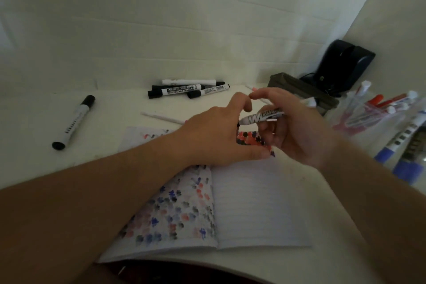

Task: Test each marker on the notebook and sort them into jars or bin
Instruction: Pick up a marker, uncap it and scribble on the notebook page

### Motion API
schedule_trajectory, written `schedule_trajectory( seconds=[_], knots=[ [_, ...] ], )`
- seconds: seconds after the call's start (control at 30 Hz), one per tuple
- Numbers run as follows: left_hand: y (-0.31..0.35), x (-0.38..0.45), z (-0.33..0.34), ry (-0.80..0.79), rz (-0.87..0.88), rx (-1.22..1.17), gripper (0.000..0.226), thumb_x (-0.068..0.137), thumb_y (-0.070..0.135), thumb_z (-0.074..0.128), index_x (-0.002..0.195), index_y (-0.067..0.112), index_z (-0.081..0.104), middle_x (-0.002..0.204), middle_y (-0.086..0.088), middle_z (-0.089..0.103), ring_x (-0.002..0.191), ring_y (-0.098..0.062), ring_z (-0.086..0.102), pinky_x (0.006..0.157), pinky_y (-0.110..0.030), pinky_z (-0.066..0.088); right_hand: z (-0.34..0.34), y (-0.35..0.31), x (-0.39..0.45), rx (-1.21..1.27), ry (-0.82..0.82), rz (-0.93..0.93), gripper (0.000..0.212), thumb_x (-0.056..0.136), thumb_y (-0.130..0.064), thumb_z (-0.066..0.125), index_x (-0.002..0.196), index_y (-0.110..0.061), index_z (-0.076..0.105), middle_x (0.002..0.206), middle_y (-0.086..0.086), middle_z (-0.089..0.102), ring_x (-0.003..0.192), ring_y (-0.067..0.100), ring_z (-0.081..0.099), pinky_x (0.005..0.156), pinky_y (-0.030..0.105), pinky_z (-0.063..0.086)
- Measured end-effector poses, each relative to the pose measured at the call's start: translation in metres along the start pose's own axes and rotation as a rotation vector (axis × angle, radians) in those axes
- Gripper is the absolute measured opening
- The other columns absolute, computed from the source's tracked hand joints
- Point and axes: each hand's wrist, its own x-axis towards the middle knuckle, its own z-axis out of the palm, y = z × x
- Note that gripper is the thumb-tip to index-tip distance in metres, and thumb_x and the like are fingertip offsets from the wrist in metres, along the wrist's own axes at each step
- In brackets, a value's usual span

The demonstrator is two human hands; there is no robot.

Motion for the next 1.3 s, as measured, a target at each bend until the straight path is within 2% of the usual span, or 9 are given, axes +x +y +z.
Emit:
schedule_trajectory(
  seconds=[0.1, 0.17, 0.27, 0.4, 0.53, 0.63, 0.97, 1.2, 1.3],
  knots=[
    [0.002, -0.002, 0.0, -0.108, -0.051, 0.096, 0.09, 0.063, 0.086, 0.07, 0.122, 0.04, 0.02, 0.093, 0.01, 0.059, 0.081, -0.01, 0.062, 0.075, -0.042, 0.056, -0.03, -0.017, -0.006, 0.013, -0.055, 0.1, 0.034, 0.094, -0.049, 0.057, 0.089, -0.02, 0.074, 0.072, 0.005, 0.058, 0.063, 0.016, 0.055, 0.057, 0.025, 0.045],
    [0.002, -0.004, -0.002, -0.182, -0.045, 0.117, 0.095, 0.062, 0.086, 0.072, 0.126, 0.041, 0.018, 0.097, 0.016, 0.054, 0.084, -0.005, 0.057, 0.073, -0.036, 0.051, -0.047, -0.011, -0.014, 0.061, -0.059, 0.083, 0.039, 0.093, -0.052, 0.059, 0.085, -0.017, 0.072, 0.071, 0.006, 0.058, 0.064, 0.017, 0.055, 0.054, 0.025, 0.045],
    [0.002, -0.004, 0.0, -0.261, -0.004, 0.189, 0.091, 0.061, 0.089, 0.069, 0.129, 0.047, 0.026, 0.109, 0.019, 0.049, 0.094, -0.002, 0.052, 0.077, -0.031, 0.043, -0.052, 0.02, -0.02, 0.049, -0.022, 0.016, 0.025, 0.087, -0.024, 0.072, 0.072, -0.01, 0.059, 0.062, 0.007, 0.045, 0.054, 0.016, 0.04, 0.044, 0.021, 0.033],
    [0.001, 0.002, 0.003, -0.304, 0.033, 0.301, 0.085, 0.061, 0.097, 0.057, 0.132, 0.056, 0.035, 0.111, 0.023, 0.044, 0.1, -0.002, 0.047, 0.079, -0.029, 0.04, -0.04, 0.039, -0.025, -0.054, 0.036, -0.078, 0.019, 0.078, -0.001, 0.063, 0.07, -0.01, 0.049, 0.053, 0.008, 0.04, 0.043, 0.015, 0.03, 0.042, 0.023, 0.02],
    [0.003, 0.003, 0.002, -0.32, 0.031, 0.351, 0.085, 0.059, 0.101, 0.051, 0.131, 0.059, 0.035, 0.105, 0.024, 0.041, 0.096, 0.0, 0.044, 0.074, -0.027, 0.038, -0.038, 0.038, -0.03, -0.194, 0.049, -0.073, 0.024, 0.093, 0.0, 0.065, 0.071, -0.01, 0.062, 0.059, 0.011, 0.06, 0.049, 0.022, 0.053, 0.043, 0.025, 0.041],
    [0.004, 0.003, 0.002, -0.33, 0.016, 0.353, 0.085, 0.058, 0.1, 0.052, 0.132, 0.061, 0.034, 0.107, 0.023, 0.042, 0.096, 0.0, 0.045, 0.077, -0.028, 0.041, -0.038, 0.039, -0.031, -0.318, 0.06, -0.091, 0.024, 0.092, -0.012, 0.074, 0.076, 0.0, 0.061, 0.067, 0.019, 0.067, 0.055, 0.028, 0.061, 0.046, 0.029, 0.05],
    [0.007, 0.002, 0.0, -0.343, 0.025, 0.338, 0.081, 0.058, 0.099, 0.052, 0.131, 0.068, 0.036, 0.1, 0.023, 0.042, 0.09, 0.003, 0.044, 0.068, -0.024, 0.035, -0.029, 0.036, -0.031, -0.343, 0.172, -0.028, 0.028, 0.089, -0.009, 0.074, 0.069, -0.005, 0.056, 0.066, 0.021, 0.068, 0.052, 0.026, 0.064, 0.045, 0.027, 0.051],
    [0.007, 0.0, -0.001, -0.341, 0.029, 0.335, 0.078, 0.059, 0.098, 0.052, 0.129, 0.067, 0.037, 0.102, 0.022, 0.043, 0.092, 0.004, 0.044, 0.071, -0.023, 0.037, -0.026, 0.037, -0.032, -0.384, 0.178, -0.032, 0.029, 0.09, -0.005, 0.072, 0.073, 0.008, 0.053, 0.067, 0.022, 0.069, 0.051, 0.024, 0.064, 0.044, 0.024, 0.051],
    [0.007, 0.001, -0.001, -0.344, 0.029, 0.331, 0.079, 0.06, 0.098, 0.053, 0.13, 0.066, 0.038, 0.102, 0.021, 0.044, 0.092, 0.004, 0.044, 0.071, -0.023, 0.037, -0.026, 0.037, -0.032, -0.442, 0.192, -0.039, 0.028, 0.09, -0.004, 0.071, 0.071, 0.005, 0.052, 0.064, 0.019, 0.068, 0.05, 0.023, 0.064, 0.044, 0.025, 0.05]
  ],
)
